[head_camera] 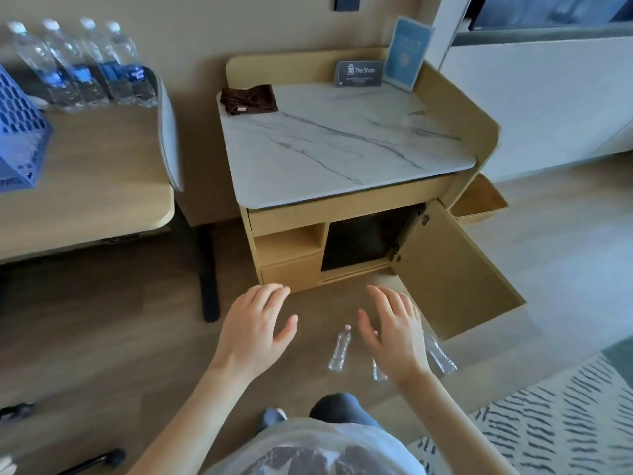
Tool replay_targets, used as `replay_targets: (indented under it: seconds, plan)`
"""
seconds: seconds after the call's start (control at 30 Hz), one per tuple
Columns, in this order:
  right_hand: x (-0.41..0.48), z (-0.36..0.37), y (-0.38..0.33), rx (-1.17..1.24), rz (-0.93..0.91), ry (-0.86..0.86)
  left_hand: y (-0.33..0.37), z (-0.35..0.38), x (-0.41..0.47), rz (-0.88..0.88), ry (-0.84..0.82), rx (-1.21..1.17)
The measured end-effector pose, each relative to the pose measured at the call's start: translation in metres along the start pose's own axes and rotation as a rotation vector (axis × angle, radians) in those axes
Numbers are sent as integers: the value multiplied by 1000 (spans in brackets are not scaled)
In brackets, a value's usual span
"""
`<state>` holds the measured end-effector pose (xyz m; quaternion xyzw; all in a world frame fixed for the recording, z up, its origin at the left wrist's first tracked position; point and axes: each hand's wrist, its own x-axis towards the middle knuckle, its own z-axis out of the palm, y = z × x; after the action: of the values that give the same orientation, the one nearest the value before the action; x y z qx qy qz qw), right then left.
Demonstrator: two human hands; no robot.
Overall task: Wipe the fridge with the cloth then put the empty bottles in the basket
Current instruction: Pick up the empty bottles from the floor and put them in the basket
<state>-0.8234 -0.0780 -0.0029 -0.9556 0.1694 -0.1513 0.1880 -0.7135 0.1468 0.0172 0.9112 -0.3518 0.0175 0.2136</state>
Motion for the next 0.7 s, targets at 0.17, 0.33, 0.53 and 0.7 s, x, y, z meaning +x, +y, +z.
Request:
replay_targets:
  seconds: [0.17, 0.33, 0.53, 0.7]
  plan:
    - [-35, -28, 54, -24, 98, 21, 48, 29, 0, 70, -52, 27]
    - [-75, -68, 123, -36, 137, 51, 119, 68, 0, 84, -88, 18]
    - [-104, -116, 196, -19, 93, 8, 217, 113, -10, 51, -102, -22]
    - [-111, -141, 223, -8, 38, -3, 273, 127, -19, 60, -146, -20]
